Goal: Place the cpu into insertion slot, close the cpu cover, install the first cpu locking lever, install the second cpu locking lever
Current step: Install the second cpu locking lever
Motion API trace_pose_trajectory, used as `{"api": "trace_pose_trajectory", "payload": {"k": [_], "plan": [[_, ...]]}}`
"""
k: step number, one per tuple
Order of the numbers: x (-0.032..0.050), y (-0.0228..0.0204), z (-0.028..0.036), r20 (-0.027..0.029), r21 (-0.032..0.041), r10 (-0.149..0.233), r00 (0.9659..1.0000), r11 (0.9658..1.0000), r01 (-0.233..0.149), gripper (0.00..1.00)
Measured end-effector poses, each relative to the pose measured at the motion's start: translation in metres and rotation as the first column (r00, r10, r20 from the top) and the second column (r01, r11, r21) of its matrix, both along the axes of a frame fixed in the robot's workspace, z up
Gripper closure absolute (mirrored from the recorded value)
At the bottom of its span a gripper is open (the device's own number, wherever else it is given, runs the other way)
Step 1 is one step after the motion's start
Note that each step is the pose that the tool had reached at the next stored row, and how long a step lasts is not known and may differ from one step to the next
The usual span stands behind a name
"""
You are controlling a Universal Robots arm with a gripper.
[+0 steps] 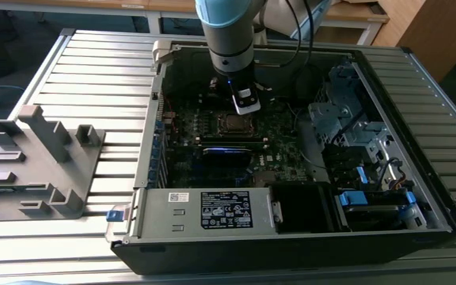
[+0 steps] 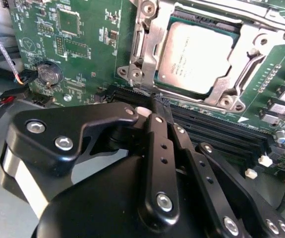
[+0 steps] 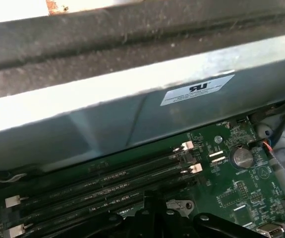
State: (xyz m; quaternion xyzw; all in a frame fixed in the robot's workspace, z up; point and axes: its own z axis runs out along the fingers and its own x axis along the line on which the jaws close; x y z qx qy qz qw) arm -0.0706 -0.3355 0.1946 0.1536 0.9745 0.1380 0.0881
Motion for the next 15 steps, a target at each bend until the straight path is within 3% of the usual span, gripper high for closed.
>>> {"api": "trace_pose_trajectory", "payload": {"k": [4, 10, 15], "plan": [[0.0000, 0.0000, 0.0008, -0.0014, -0.0010, 0.000, 1.0000, 1.0000, 0.000, 0.90], [0.0001, 0.0000, 0.0110, -0.0012, -0.0006, 0.000, 1.0000, 1.0000, 0.000, 0.90], [0.0001, 0.0000, 0.0112, -0.0013, -0.0009, 0.000, 1.0000, 1.0000, 0.000, 0.90]]}}
